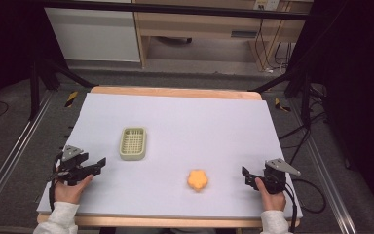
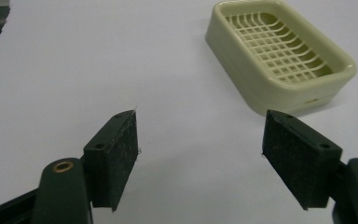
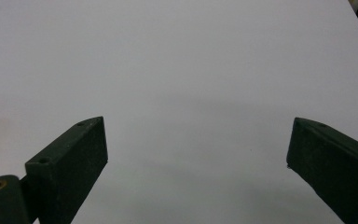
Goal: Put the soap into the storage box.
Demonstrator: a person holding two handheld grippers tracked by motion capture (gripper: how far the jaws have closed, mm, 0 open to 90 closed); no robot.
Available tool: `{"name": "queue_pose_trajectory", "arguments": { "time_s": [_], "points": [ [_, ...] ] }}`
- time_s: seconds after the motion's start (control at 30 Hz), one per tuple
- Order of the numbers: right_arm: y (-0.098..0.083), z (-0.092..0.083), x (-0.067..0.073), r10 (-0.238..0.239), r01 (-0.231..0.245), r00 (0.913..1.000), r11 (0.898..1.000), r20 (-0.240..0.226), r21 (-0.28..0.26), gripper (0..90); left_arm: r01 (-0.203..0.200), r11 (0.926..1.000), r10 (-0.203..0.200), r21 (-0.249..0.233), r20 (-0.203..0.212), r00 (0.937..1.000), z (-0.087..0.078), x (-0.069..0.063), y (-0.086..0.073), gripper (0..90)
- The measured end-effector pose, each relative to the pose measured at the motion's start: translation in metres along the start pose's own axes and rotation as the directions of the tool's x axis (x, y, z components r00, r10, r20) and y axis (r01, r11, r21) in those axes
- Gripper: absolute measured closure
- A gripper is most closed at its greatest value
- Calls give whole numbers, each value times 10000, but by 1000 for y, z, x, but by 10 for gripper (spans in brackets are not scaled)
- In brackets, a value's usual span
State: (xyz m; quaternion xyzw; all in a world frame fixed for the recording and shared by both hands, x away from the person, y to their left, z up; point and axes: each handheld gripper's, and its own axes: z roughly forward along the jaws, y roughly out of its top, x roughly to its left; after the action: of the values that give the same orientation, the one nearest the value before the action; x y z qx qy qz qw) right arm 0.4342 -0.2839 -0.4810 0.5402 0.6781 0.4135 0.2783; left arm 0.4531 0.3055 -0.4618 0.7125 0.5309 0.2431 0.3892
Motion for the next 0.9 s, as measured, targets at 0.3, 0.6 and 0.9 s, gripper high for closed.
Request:
{"name": "queue_pose_trajectory", "arguments": {
  "time_s": [0.3, 0.6, 0.9],
  "points": [
    [-1, 2, 2, -149, 149, 9999, 9998, -7, 106, 56, -99, 9988, 112, -484, 253, 9996, -5, -16, 2, 340],
    [-2, 3, 3, -80, 81, 10000, 9998, -43, 165, 56, -421, 9968, 452, -685, 452, 9980, -5, -29, 3, 343],
    [-2, 4, 3, -137, 138, 9999, 9995, -70, 286, 57, -775, 9941, 839, -759, 850, 9928, -4, -45, 6, 335]
  ]
}}
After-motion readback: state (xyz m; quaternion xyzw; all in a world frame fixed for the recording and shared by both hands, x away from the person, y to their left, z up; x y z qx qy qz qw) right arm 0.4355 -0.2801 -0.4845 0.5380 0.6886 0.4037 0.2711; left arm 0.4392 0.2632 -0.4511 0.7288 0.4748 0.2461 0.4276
